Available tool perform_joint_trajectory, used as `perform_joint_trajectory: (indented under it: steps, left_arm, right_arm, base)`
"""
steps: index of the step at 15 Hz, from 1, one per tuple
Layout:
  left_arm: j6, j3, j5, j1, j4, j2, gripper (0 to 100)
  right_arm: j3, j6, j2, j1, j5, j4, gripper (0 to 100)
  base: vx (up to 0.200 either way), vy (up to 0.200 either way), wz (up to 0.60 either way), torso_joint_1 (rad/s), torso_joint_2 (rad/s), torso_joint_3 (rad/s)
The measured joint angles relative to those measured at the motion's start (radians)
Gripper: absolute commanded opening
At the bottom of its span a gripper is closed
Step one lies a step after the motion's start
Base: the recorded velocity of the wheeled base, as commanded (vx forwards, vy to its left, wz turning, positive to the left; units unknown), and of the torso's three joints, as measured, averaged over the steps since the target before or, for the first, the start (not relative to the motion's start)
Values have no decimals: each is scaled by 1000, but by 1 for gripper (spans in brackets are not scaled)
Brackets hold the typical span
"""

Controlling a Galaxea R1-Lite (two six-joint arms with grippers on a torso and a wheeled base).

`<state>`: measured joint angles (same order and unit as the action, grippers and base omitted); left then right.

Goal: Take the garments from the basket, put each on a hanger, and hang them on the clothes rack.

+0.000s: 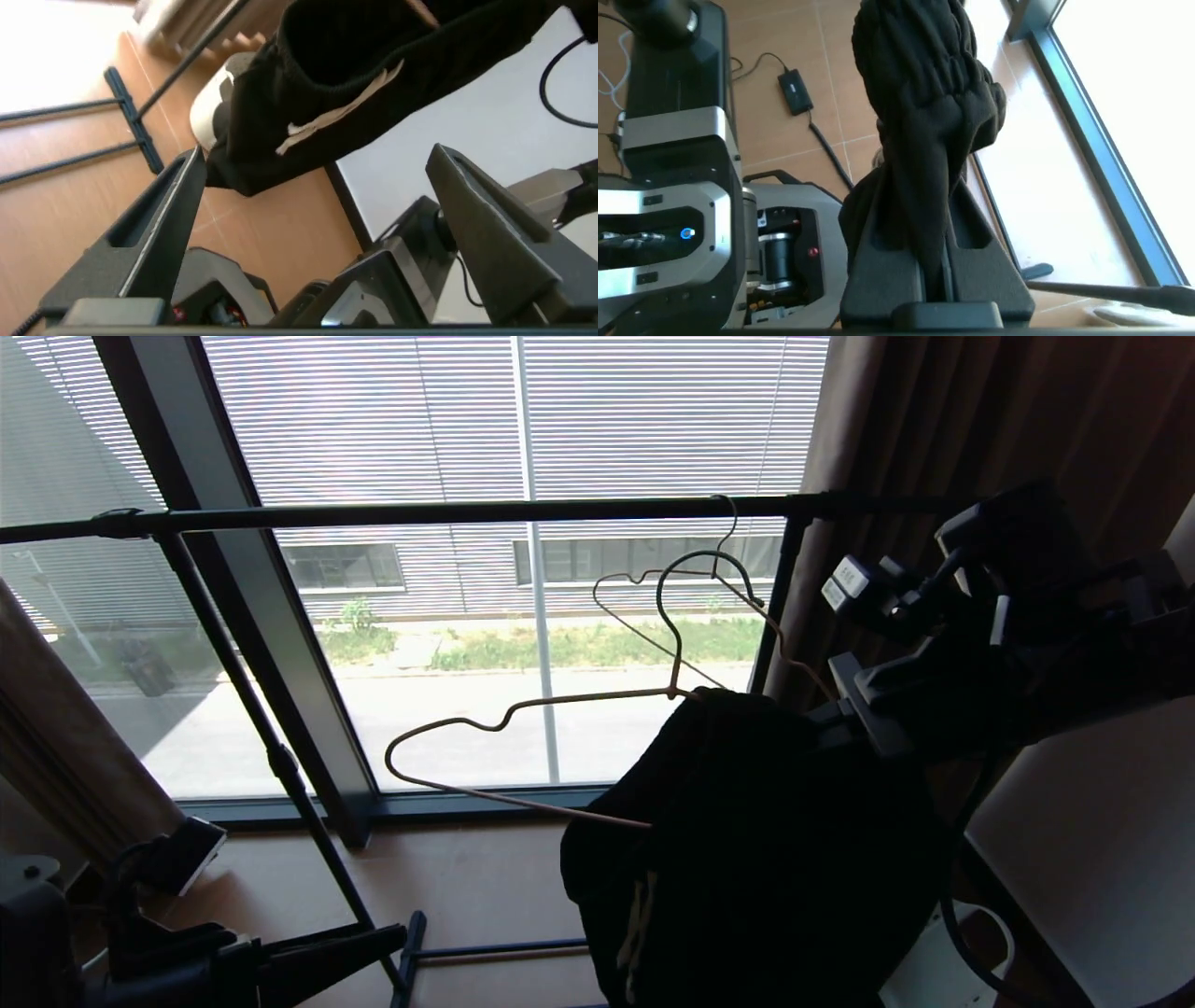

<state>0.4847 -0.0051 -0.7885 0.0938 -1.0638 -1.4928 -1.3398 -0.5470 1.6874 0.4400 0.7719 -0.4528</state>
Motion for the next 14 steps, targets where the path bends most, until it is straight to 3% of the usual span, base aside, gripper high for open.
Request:
perform_joint_trajectory:
  steps: [4,14]
  left_arm:
    - [41,-51,19,77,-3,-85,100]
    - [46,-208,16,172,-8,-277,100]
  right_arm:
    - [14,4,-20,0,44,31,0]
    - [32,4,-21,17,178,77,0]
  base:
    - [0,0,0,0,0,0]
    - [0,0,0,0,0,0]
